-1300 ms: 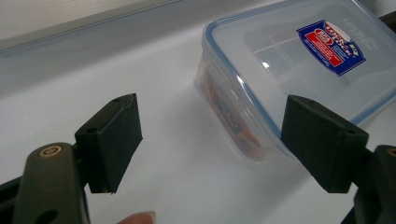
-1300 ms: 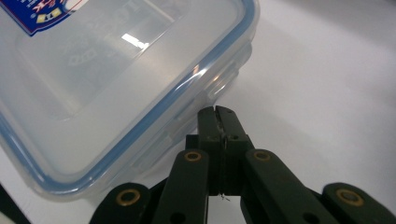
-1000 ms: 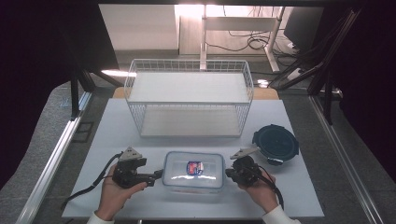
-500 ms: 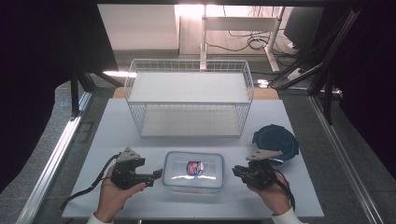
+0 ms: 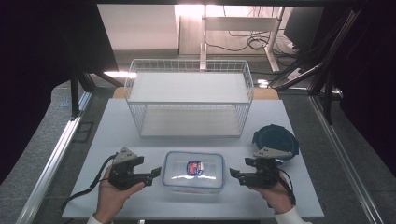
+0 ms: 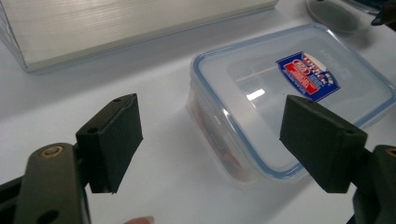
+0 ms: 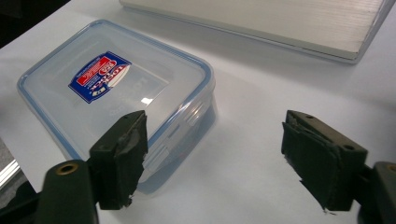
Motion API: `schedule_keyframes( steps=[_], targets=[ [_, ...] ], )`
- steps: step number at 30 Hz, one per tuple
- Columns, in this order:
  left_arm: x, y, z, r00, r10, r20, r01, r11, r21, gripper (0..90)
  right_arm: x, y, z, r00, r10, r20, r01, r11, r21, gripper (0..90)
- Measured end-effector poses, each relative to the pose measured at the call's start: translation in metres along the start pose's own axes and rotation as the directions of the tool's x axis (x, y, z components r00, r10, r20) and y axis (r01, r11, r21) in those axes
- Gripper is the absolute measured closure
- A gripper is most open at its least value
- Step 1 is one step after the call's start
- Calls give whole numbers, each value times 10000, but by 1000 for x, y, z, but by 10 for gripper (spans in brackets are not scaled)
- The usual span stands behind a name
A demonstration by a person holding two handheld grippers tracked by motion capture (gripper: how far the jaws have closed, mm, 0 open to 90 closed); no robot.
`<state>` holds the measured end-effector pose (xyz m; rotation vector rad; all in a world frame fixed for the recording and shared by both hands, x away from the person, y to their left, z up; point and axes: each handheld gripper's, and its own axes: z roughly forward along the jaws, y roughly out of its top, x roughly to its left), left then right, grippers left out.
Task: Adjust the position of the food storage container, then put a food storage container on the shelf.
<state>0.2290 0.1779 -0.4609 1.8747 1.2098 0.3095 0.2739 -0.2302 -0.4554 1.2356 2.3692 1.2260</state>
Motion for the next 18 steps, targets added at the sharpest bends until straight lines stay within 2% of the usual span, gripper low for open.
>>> schedule_keyframes(
  steps=[1,8,9,11,18],
  targets=[
    [0,0,1,9998,-73,161,73,10000,16,206,1,-1,0,10000,49,-69,-49,10000,55,197],
    [0,2,3,9976,-342,603,336,9994,110,191,3,-2,1,9986,297,-429,-296,9996,35,190],
    [0,3,4,9951,-476,868,461,9988,187,193,4,-2,2,9978,381,-549,-378,9993,55,186],
    [0,3,4,9925,-564,1086,544,9983,218,199,4,-2,4,9969,469,-636,-464,9989,90,182],
    [1,4,6,9899,-744,1209,713,9970,294,206,6,-4,7,9930,778,-884,-766,9969,177,172]
  ],
)
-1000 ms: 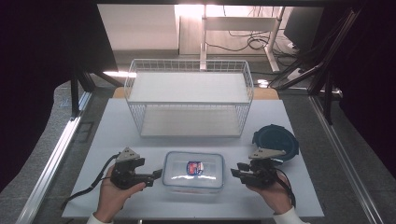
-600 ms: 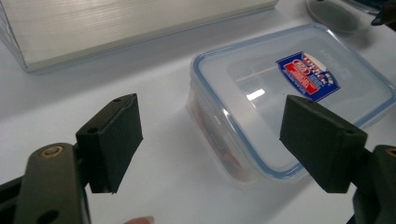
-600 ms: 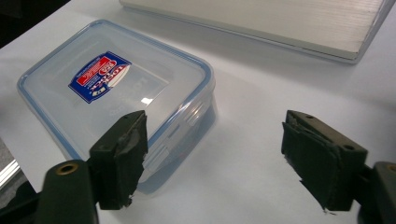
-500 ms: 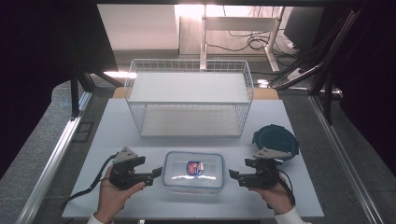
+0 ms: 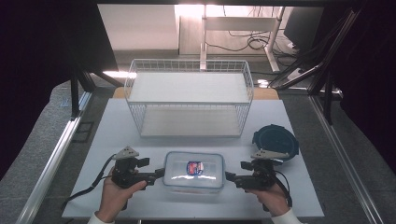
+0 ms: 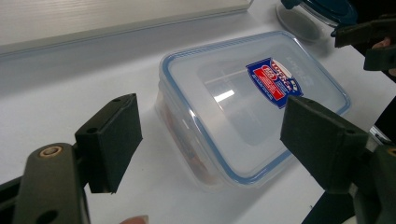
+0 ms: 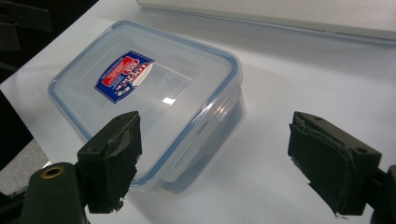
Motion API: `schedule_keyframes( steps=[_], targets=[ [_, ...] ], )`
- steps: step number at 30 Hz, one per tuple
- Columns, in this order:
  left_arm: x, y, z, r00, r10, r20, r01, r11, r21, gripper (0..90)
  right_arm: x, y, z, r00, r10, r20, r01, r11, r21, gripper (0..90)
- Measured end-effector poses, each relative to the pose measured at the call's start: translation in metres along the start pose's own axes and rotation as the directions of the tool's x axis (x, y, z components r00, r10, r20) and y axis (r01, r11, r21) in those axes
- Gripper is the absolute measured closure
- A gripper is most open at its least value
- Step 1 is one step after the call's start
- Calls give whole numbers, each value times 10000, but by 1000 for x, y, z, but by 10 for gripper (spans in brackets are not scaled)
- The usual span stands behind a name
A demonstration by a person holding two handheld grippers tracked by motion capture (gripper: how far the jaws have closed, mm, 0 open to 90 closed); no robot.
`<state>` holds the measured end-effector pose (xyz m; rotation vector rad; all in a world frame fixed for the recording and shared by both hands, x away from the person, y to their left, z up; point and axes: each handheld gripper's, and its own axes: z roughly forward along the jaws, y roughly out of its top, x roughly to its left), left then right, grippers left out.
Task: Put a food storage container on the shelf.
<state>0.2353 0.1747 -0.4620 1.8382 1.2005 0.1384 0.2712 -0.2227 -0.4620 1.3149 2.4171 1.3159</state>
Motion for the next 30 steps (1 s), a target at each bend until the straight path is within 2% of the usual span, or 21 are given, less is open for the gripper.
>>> schedule_keyframes(
  steps=[2,4,7,13,14,16,19,20,21,22,23,24,28,29,30],
  targets=[
    [1,0,3,9994,-280,-179,282,9995,103,198,1,0,3,9999,96,-131,-95,9999,50,167],
    [1,0,5,9992,-368,-141,370,9992,156,192,2,-1,7,9995,229,-236,-226,9997,97,165],
    [2,0,12,9981,-610,100,606,9976,338,183,4,-1,13,9988,338,-365,-331,9992,207,161],
    [7,5,18,9923,-1027,695,1004,9943,366,185,4,1,21,9955,782,-529,-772,9968,205,148],
    [7,5,18,9923,-1027,695,1004,9943,366,185,4,1,21,9955,782,-529,-772,9968,205,148],
    [9,7,24,9888,-1142,962,1095,9926,531,185,2,1,26,9925,1087,-557,-1073,9938,282,139],
    [11,7,26,9872,-1251,985,1195,9909,613,178,-1,0,32,9855,1537,-719,-1511,9877,400,129],
    [12,7,28,9861,-1309,1019,1247,9900,656,178,-1,0,32,9855,1537,-719,-1511,9877,400,129],
    [14,7,34,9815,-1503,1187,1406,9863,866,158,-2,-1,36,9828,1668,-796,-1632,9853,494,128],
    [14,7,34,9815,-1503,1187,1406,9863,866,136,-2,-1,36,9828,1668,-796,-1632,9853,494,128],
    [15,7,41,9750,-1767,1350,1632,9809,1054,128,-2,-1,38,9808,1755,-852,-1717,9839,497,128],
    [16,7,44,9727,-1837,1421,1683,9791,1140,127,-2,-1,39,9805,1766,-858,-1726,9836,527,128],
    [19,7,52,9683,-1999,1502,1812,9749,1291,118,-2,-1,42,9789,1834,-905,-1784,9821,605,118],
    [20,6,55,9611,-2175,1703,1948,9707,1405,116,-4,-2,43,9733,2052,-1033,-1990,9777,673,112],
    [21,5,57,9579,-2248,1784,1993,9684,1501,113,-4,-2,45,9691,2185,-1147,-2114,9748,710,106]
  ],
)
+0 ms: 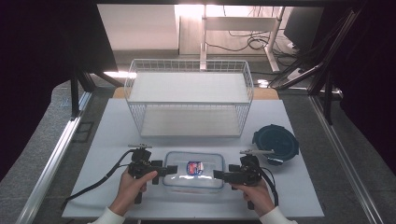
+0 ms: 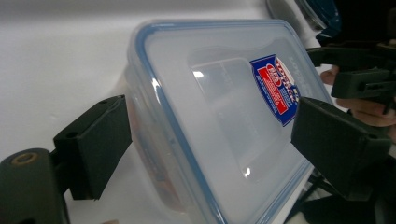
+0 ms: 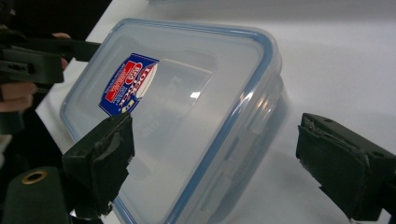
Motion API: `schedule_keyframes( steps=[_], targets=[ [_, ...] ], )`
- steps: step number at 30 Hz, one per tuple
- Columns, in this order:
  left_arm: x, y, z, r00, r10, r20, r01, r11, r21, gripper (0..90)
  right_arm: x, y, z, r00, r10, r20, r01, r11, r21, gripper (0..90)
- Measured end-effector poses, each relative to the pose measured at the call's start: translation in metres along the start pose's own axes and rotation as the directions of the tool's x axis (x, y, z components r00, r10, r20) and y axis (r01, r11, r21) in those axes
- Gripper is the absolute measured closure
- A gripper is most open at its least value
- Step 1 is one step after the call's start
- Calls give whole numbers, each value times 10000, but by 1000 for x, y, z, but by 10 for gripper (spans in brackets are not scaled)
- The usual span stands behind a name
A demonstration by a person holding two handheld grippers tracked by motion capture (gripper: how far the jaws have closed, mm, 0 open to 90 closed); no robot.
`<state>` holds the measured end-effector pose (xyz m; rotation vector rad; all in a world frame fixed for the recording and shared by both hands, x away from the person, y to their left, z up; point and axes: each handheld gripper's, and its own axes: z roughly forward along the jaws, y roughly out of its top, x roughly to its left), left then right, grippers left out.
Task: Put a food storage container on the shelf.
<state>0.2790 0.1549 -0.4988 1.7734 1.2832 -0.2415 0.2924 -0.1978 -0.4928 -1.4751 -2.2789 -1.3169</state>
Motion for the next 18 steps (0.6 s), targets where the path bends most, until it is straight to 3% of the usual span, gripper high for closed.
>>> schedule_keyframes(
  steps=[4,7,18],
  targets=[
    [6,-3,5,9974,-493,518,485,9987,162,111,-2,-2,6,9984,401,-408,-393,9991,187,92],
    [12,-5,6,9922,-867,890,853,9962,197,118,-2,-4,10,9980,474,-418,-460,9984,340,90],
    [14,-10,15,9915,-1129,653,1087,9920,646,151,-5,-7,18,9904,1114,-813,-1059,9920,682,136]
  ],
)
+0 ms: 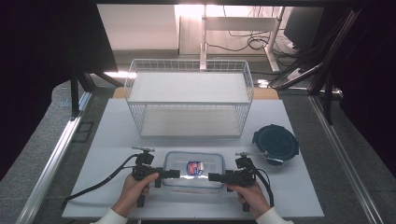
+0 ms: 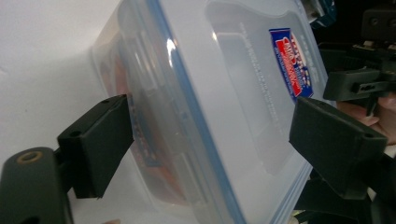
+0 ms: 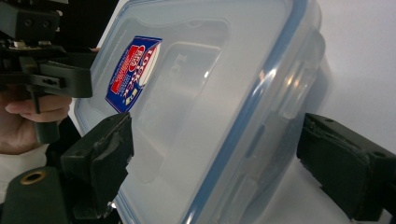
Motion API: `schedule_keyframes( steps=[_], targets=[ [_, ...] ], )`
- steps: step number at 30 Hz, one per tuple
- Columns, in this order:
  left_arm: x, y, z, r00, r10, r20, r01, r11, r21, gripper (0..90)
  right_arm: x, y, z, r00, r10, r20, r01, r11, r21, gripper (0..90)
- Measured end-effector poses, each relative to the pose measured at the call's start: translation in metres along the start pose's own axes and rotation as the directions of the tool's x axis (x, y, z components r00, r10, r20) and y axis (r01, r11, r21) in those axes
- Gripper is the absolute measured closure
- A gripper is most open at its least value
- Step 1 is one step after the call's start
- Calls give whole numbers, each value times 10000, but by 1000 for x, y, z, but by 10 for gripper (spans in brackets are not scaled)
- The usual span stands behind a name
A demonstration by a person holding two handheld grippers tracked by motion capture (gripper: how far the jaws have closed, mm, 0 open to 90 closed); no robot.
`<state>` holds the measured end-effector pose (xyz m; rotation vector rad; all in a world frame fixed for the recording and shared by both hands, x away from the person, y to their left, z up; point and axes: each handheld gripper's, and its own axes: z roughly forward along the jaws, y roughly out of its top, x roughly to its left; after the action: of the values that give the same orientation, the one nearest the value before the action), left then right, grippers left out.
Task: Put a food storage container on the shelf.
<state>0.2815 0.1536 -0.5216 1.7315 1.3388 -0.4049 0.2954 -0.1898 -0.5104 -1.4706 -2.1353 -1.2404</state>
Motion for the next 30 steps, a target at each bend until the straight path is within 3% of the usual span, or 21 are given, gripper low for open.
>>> schedule_keyframes(
  steps=[2,6,12,18,25,30],
  targets=[
    [1,0,-1,10000,-50,63,50,10000,13,181,0,0,-1,10000,66,-21,-66,10000,-10,154],
    [1,-1,-9,9999,-108,57,109,9998,-144,264,-1,-1,-10,9994,356,-10,-356,9988,-339,295],
    [-2,-3,-15,9997,-256,-32,254,9991,-325,338,-4,-2,-15,9972,684,-312,-699,9963,-505,363],
    [-7,-8,-21,9991,-395,-150,386,9976,-580,386,0,-5,-19,9986,458,-280,-477,9961,-740,396],
    [-12,-9,-29,9998,-90,-154,72,9932,-1163,446,10,-7,-25,9999,-124,11,125,9929,-1179,435],
    [-14,-10,-32,9998,82,-153,-101,9919,-1263,465,11,-6,-26,9993,-369,40,371,9909,-1297,436]
  ],
)
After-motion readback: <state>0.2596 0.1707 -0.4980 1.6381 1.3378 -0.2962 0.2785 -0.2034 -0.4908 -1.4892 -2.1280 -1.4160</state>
